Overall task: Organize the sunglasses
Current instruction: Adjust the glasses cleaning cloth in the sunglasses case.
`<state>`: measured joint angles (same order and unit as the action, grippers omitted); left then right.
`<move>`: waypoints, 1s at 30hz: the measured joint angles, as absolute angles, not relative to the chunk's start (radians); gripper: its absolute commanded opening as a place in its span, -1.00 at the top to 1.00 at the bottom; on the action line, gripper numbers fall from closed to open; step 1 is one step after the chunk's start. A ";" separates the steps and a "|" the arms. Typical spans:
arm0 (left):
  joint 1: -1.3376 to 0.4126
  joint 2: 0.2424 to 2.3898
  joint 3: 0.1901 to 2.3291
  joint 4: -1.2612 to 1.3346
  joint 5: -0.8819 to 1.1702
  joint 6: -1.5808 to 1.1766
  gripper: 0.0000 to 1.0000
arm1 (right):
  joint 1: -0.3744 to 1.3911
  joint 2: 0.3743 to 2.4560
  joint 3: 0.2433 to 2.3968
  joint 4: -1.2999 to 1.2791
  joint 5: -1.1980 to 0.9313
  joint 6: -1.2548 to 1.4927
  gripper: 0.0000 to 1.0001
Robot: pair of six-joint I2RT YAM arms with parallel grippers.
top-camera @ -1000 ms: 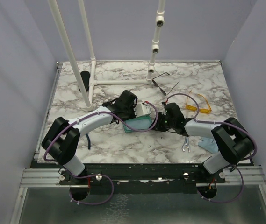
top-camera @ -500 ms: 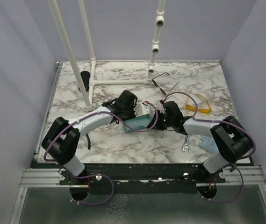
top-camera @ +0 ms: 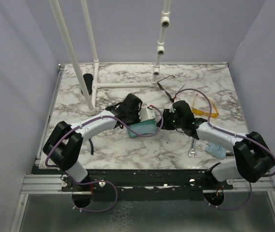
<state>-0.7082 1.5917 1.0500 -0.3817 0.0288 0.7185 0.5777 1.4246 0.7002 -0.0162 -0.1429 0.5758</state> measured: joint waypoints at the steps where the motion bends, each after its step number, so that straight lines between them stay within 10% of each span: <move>1: -0.709 1.592 1.050 -0.382 0.029 0.719 1.00 | 0.583 1.403 0.700 -0.012 -0.131 0.567 0.29; 30: -0.709 1.592 1.048 -0.368 0.040 0.688 1.00 | 0.741 1.708 0.707 0.397 0.147 0.322 0.17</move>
